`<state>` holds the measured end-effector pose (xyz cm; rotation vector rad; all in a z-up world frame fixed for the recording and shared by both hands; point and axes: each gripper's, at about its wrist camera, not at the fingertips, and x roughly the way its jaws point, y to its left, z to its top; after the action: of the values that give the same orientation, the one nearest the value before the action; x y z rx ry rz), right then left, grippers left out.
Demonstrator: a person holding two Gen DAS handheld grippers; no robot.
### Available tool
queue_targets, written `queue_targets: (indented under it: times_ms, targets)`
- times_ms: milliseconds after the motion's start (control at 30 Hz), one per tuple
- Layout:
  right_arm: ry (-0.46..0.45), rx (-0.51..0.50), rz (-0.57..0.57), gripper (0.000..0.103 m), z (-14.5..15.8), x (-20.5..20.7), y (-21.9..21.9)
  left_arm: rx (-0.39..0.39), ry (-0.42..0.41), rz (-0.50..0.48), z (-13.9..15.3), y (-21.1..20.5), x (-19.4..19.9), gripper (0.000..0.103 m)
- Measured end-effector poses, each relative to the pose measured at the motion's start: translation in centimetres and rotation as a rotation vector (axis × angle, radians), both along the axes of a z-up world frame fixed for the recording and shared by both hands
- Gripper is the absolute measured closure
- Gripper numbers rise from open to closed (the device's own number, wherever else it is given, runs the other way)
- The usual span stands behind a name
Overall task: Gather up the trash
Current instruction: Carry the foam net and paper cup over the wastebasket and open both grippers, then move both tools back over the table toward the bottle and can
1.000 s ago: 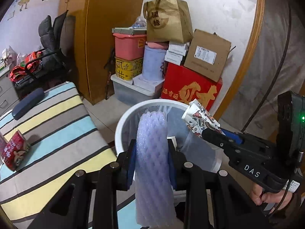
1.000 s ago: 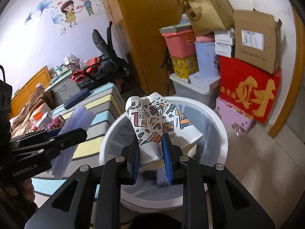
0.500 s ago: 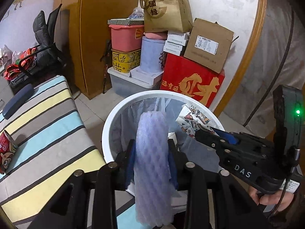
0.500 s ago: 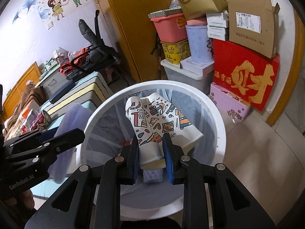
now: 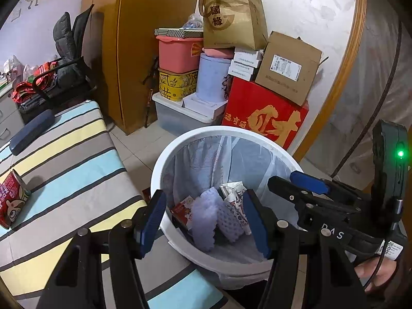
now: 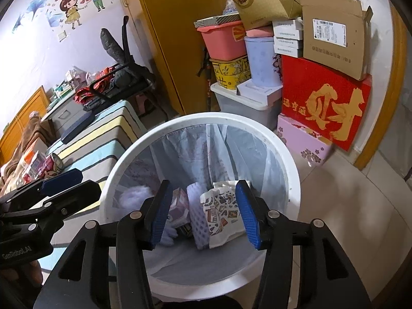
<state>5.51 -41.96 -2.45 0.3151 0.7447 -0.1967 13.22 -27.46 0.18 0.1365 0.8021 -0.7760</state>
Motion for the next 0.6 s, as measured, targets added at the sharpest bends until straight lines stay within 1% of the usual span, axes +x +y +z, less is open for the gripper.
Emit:
queue_targets:
  times_ms: [367, 600]
  targets:
    - [-0.040, -0.029, 0.025, 0.050, 1.4, -0.4, 2.1, -0.017, -0.035, 0.045, 1.3, 3.1, -0.6, 0.039]
    - [-0.063, -0.037, 0.051, 0.050, 1.9, -0.5, 3.8, -0.016, -0.074, 0.102, 2.0, 6.0, -1.0, 0.039]
